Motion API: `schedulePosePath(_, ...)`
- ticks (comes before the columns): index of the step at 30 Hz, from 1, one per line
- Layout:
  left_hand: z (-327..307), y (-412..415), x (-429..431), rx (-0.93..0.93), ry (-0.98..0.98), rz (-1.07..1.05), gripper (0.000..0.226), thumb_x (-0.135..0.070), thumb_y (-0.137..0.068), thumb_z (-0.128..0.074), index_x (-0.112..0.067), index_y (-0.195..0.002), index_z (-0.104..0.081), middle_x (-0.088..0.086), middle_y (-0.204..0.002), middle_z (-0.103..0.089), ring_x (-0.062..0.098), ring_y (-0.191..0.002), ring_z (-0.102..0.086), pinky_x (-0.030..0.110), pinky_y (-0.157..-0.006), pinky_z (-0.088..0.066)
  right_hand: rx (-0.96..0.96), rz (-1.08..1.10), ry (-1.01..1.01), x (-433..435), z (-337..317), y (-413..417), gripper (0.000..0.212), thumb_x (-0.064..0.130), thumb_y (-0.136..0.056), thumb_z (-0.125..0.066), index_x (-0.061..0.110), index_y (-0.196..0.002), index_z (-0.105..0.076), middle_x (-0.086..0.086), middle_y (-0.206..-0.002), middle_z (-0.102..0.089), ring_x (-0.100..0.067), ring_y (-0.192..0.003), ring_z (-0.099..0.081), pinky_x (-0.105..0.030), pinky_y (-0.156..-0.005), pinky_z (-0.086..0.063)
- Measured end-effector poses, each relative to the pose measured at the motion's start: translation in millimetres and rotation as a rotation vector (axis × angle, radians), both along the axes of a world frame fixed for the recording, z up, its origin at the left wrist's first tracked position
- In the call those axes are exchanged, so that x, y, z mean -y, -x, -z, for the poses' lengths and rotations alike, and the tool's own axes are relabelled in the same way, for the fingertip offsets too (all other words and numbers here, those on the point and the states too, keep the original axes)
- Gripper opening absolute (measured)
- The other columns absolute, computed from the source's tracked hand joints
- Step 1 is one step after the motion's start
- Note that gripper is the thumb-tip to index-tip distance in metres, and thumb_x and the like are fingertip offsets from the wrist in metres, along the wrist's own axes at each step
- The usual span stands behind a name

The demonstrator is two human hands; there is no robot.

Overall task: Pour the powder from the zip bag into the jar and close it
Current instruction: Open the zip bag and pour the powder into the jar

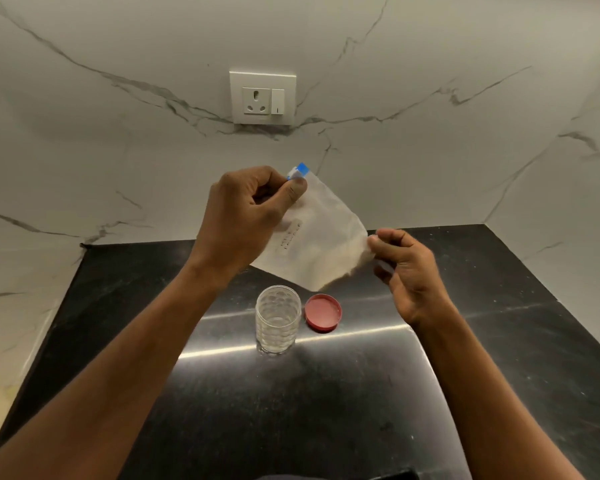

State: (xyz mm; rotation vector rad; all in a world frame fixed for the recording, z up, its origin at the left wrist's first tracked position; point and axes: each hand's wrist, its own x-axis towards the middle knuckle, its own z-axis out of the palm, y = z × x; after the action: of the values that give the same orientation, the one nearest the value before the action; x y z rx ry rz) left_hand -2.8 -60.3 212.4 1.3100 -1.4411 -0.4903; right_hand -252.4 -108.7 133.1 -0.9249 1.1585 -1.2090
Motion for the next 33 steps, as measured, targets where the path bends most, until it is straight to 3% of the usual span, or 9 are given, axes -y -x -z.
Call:
schedulePosePath(4, 22, -10, -3, -0.367, -0.147, 0.145, 0.020, -0.029, -0.097, -0.074, -0.009, -0.096, -0.077, 0.007, -0.095, -0.083, 0.017, -0.094, -0.081, 0.033, -0.069, -0.067, 0.021, 0.073, 0.124, 6, -17, 20, 0.018, 0.011, -0.082, -0.084, 0.027, -0.084, -0.075, 0.006, -0.087, -0.077, -0.016, -0.088, -0.070, -0.037, -0.084, -0.052)
schedulePosePath(11, 67, -16, -14, -0.565, -0.351, 0.201, 0.029, -0.033, -0.086, -0.073, -0.008, -0.102, -0.077, 0.006, -0.100, -0.084, 0.021, -0.097, -0.081, 0.030, -0.074, -0.067, 0.049, 0.122, 0.165, 12, -16, 31, 0.019, 0.007, -0.084, -0.083, 0.023, -0.087, -0.074, 0.004, -0.086, -0.077, -0.017, -0.087, -0.073, -0.032, -0.076, -0.059)
schedulePosePath(19, 91, -16, -22, -0.538, -0.380, 0.206, 0.023, -0.030, -0.085, -0.071, -0.017, -0.104, -0.077, 0.002, -0.100, -0.084, 0.018, -0.097, -0.081, 0.025, -0.073, -0.065, -0.053, 0.162, 0.272, 12, -6, 25, 0.015, 0.010, -0.086, -0.083, 0.020, -0.093, -0.073, 0.005, -0.086, -0.074, -0.012, -0.085, -0.070, -0.028, -0.073, -0.059)
schedulePosePath(26, 103, -20, -27, -0.523, -0.385, 0.166, 0.032, -0.029, -0.082, -0.074, -0.018, -0.111, -0.076, -0.002, -0.102, -0.084, 0.017, -0.098, -0.081, 0.023, -0.073, -0.064, -0.124, 0.146, 0.359, 8, -8, 21, 0.018, 0.012, -0.081, -0.088, 0.018, -0.087, -0.072, 0.006, -0.082, -0.074, -0.009, -0.080, -0.070, -0.023, -0.076, -0.058)
schedulePosePath(33, 114, -21, -28, -0.484, -0.411, 0.102, 0.023, -0.013, -0.095, -0.070, -0.010, -0.117, -0.076, 0.005, -0.101, -0.084, 0.020, -0.097, -0.081, 0.030, -0.078, -0.067, -0.163, 0.118, 0.354, 6, -12, 17, 0.016, 0.010, -0.085, -0.085, 0.020, -0.086, -0.073, 0.010, -0.080, -0.075, -0.008, -0.080, -0.071, -0.026, -0.076, -0.060)
